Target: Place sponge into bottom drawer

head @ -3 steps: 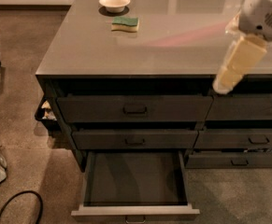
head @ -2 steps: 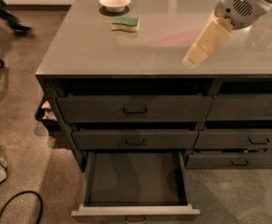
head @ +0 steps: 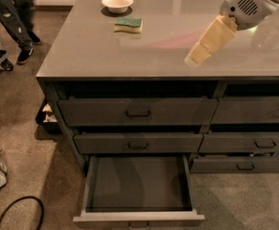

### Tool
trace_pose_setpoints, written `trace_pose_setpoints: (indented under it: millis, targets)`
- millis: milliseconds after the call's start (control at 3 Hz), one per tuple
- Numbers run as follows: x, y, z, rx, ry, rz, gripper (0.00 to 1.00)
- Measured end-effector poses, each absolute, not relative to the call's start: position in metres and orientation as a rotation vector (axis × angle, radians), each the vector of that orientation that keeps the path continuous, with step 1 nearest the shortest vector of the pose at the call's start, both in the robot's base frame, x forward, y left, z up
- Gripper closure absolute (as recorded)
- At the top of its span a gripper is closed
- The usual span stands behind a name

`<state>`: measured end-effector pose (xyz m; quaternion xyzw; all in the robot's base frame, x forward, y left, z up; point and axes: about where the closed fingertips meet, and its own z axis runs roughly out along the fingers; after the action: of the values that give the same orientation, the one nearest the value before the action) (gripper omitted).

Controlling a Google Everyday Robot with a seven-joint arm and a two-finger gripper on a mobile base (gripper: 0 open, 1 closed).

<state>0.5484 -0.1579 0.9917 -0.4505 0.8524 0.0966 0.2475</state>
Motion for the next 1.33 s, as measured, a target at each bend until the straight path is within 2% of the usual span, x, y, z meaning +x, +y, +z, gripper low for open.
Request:
trace_pose_setpoints:
  millis: [333,1333]
  targets:
    - [0.560,-0.152,0.991,-1.169,2.314,0.281,0.00]
    - [0.717,-0.046,0.967,-0.613,2.135,0.784,0.00]
